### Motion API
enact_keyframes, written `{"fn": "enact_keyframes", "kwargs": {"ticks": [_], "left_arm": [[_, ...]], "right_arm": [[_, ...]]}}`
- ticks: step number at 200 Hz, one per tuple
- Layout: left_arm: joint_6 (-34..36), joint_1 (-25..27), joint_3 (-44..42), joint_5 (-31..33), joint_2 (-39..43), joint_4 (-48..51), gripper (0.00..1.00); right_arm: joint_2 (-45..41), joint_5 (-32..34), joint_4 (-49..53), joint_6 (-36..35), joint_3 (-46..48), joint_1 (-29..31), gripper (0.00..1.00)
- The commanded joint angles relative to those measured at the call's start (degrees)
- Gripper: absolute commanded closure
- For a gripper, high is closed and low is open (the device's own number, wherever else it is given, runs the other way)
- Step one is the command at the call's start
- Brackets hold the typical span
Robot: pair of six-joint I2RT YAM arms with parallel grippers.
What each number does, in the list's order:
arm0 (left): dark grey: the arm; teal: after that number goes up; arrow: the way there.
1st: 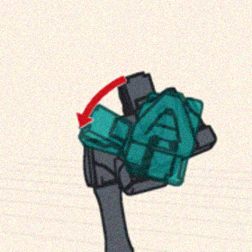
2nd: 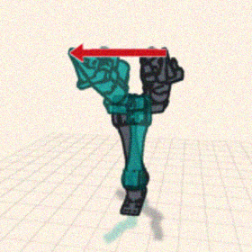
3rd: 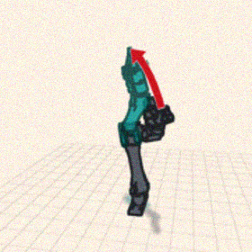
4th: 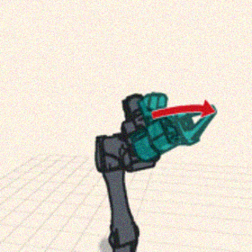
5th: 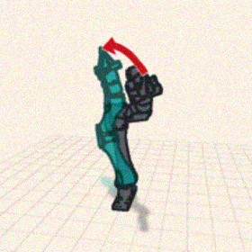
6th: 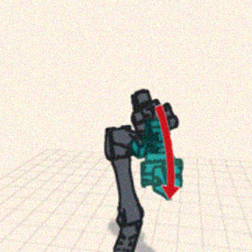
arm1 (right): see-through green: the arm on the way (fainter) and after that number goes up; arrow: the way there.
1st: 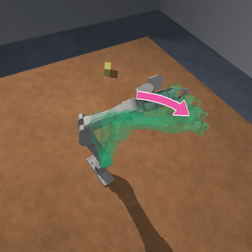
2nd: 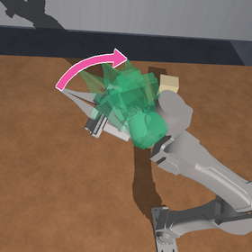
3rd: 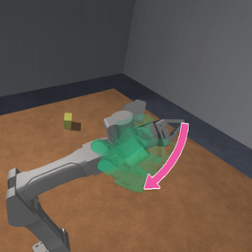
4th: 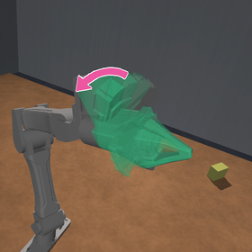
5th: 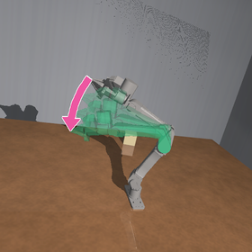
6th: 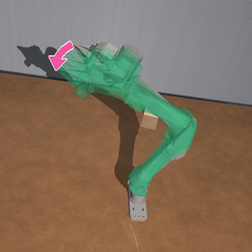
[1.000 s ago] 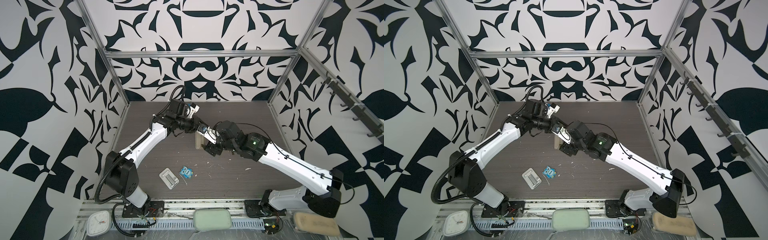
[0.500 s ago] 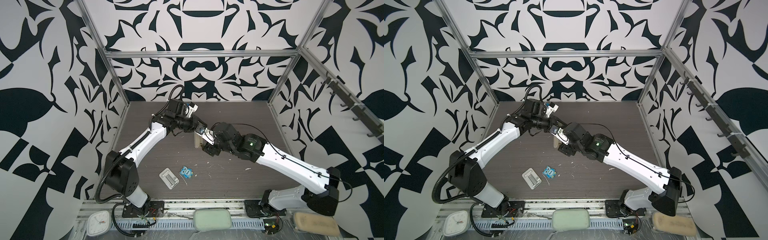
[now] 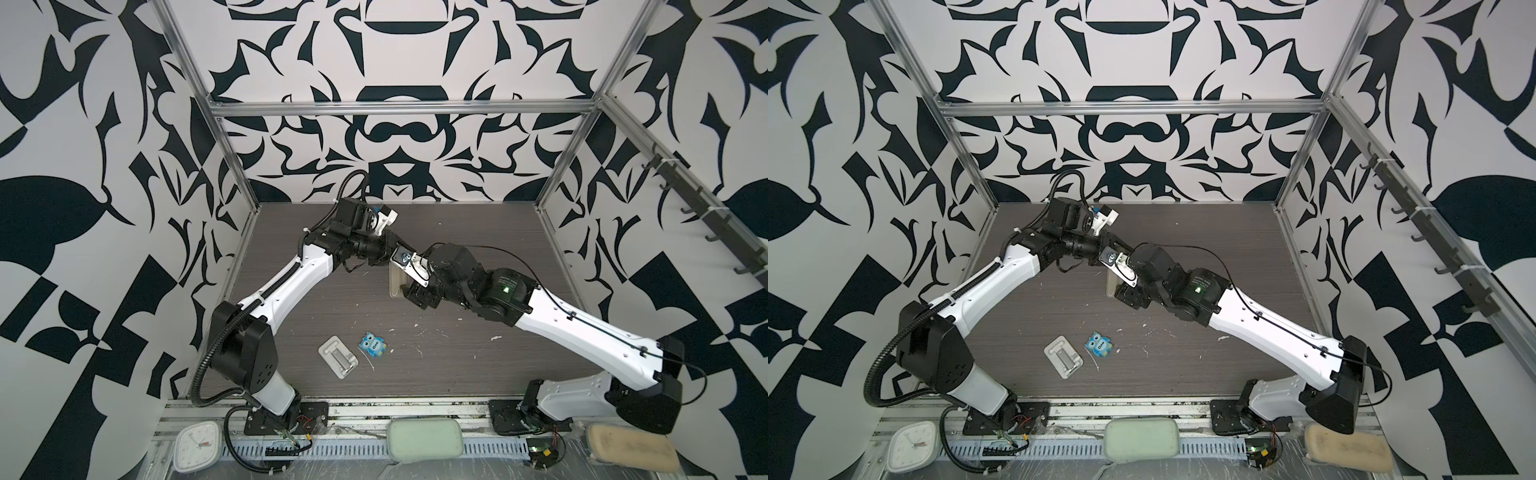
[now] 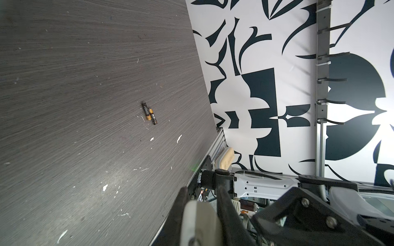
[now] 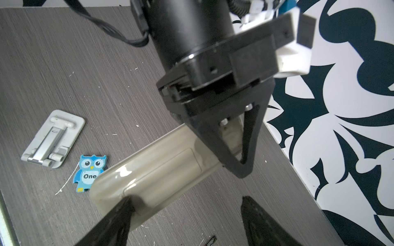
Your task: Load the batteries into the remote control
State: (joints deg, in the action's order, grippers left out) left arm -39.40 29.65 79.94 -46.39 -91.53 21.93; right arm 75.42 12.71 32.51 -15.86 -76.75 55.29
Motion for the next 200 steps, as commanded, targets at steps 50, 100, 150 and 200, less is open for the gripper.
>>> {"fn": "enact_keyframes", "kwargs": {"ticks": [50,100,150,200], "left_arm": [[-4.10,0.41,-1.10,-7.19,0.82,-3.92,1.00],[-4.37,0.45,-0.50,-9.46,0.56,-3.79,1.00],[-4.37,0.44,0.43,-11.07,-0.13,-3.39,1.00],[-4.22,0.44,0.65,-11.53,-0.27,-2.96,1.00]], "right_arm": [[-2.15,-0.60,-2.55,-0.08,1.49,0.00,0.16],[-3.65,-5.56,-2.08,-1.12,2.48,0.00,0.14],[-3.88,-8.34,-1.84,-2.12,2.79,0.00,0.13],[-4.23,-10.25,-1.25,-2.99,3.00,0.07,0.13]]}}
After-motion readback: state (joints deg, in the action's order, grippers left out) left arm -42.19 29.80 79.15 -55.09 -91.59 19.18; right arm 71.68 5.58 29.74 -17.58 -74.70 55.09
